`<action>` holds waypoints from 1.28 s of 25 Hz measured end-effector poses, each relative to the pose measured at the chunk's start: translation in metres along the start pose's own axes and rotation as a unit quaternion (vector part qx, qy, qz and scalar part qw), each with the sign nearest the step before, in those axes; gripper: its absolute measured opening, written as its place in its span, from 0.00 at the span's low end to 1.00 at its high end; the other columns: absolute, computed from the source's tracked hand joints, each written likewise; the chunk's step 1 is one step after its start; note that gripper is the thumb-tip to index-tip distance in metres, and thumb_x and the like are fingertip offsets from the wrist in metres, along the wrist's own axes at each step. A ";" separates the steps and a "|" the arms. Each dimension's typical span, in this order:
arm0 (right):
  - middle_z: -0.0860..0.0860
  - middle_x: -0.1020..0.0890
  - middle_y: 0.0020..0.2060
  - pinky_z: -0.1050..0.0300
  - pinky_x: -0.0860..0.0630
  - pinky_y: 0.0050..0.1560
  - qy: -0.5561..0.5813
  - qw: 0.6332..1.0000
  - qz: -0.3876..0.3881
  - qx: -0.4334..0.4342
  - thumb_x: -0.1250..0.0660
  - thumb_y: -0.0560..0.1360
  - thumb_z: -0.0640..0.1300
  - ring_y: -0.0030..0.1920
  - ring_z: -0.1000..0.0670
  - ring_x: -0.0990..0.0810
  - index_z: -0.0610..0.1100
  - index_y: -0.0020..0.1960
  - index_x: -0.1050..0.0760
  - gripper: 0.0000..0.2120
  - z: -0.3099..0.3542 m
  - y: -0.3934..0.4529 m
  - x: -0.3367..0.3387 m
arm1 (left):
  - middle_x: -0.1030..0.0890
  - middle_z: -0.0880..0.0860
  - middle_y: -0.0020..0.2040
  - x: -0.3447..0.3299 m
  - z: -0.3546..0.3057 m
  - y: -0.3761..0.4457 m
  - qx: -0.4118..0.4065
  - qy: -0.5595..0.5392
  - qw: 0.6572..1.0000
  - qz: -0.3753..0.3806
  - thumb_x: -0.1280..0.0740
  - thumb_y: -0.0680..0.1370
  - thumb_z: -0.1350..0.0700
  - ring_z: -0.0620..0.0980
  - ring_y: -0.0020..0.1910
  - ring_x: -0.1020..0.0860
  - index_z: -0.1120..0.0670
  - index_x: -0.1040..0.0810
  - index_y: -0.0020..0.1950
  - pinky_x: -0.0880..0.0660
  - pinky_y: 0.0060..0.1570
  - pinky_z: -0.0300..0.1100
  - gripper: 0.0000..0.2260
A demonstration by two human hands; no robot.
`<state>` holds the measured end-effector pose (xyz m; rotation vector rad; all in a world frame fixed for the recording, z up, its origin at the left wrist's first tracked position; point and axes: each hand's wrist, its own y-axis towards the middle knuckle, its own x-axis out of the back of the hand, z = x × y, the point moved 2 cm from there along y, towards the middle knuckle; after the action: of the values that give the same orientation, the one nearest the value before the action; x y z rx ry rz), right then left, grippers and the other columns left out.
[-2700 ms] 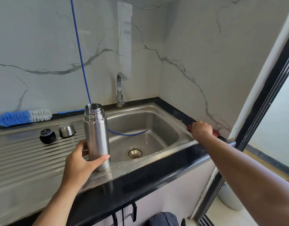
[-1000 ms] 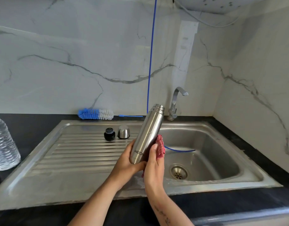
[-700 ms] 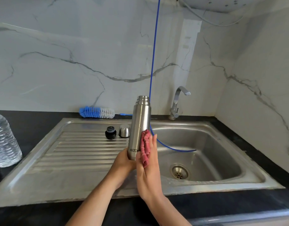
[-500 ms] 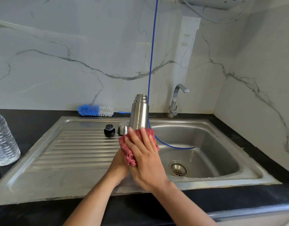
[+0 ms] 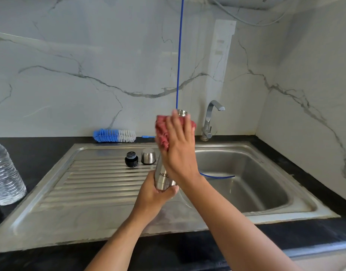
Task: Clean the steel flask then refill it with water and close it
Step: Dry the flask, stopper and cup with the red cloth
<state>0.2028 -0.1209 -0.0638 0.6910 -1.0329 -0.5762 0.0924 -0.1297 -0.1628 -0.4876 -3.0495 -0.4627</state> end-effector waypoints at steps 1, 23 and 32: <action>0.50 0.50 0.84 0.46 0.58 0.82 0.083 0.994 0.003 -0.072 0.42 0.85 0.54 0.83 0.44 0.57 0.45 0.84 0.47 0.31 -0.003 0.001 0.001 | 0.16 0.44 0.41 -0.001 0.001 0.000 0.002 0.002 1.000 0.007 0.22 0.72 0.59 0.39 0.40 0.18 0.52 0.23 0.57 0.25 0.41 0.34 0.17; 0.58 0.43 0.82 0.51 0.44 0.81 0.389 0.890 0.121 -0.204 0.48 0.82 0.67 0.82 0.55 0.46 0.61 0.82 0.47 0.31 -0.002 -0.071 -0.008 | 0.15 0.50 0.39 0.003 -0.005 0.004 0.007 -0.005 1.000 -0.021 0.23 0.74 0.52 0.49 0.38 0.18 0.52 0.19 0.51 0.22 0.35 0.42 0.10; 0.50 0.14 0.55 0.39 0.48 0.80 -0.244 0.892 0.209 0.318 0.45 0.81 0.61 0.75 0.42 0.30 0.46 0.54 0.15 0.25 0.017 0.008 0.002 | 0.15 0.48 0.47 0.002 -0.001 -0.002 -0.058 0.025 0.997 -0.048 0.25 0.67 0.41 0.51 0.48 0.16 0.49 0.22 0.59 0.19 0.44 0.46 0.24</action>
<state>0.1889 -0.1209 -0.0508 0.8754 -1.8296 -0.0050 0.0901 -0.1311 -0.1627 -0.3285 -3.0207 -0.6487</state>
